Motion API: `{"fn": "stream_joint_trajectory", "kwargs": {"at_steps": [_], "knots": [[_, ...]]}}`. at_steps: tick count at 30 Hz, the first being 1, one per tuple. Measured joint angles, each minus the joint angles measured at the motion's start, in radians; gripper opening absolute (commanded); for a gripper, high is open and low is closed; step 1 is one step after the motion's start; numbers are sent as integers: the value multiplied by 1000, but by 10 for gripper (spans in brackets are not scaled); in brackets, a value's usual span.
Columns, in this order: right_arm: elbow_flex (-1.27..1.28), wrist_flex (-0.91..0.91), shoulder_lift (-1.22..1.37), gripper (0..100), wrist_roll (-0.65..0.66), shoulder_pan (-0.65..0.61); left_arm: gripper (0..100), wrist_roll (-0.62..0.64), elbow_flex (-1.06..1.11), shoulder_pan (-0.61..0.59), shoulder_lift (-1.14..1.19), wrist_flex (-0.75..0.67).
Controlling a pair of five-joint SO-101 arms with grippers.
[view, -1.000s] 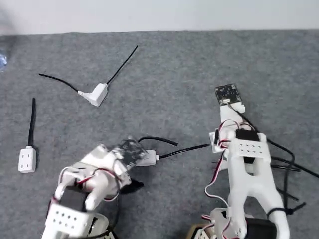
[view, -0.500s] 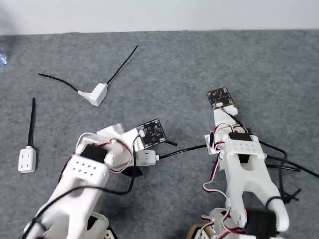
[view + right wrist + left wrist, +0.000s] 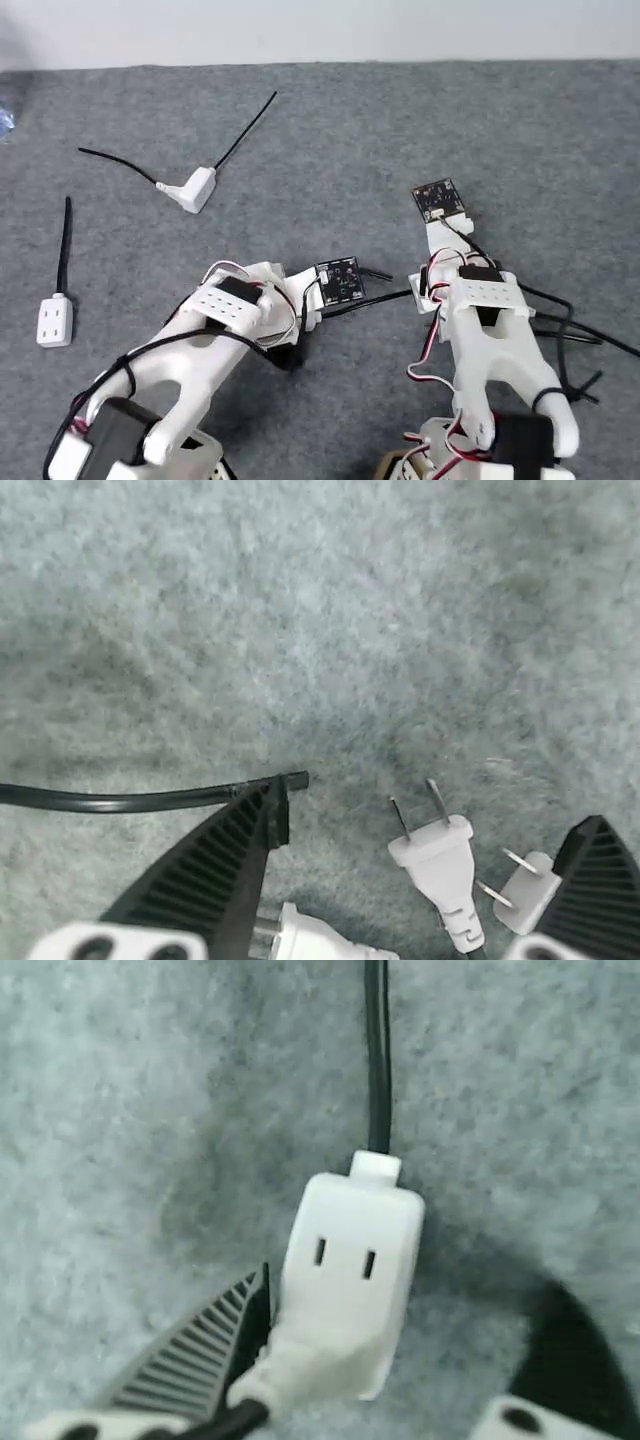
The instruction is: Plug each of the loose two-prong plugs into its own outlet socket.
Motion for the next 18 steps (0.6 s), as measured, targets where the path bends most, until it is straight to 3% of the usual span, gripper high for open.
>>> {"fn": "stream_joint_trajectory", "kwargs": {"at_steps": [6,18], "knots": [[0,-11,0,401,2,0,99,2,0,20,0,3],[0,-11,0,401,2,0,13,-12,-5,11,6,-86]]}}
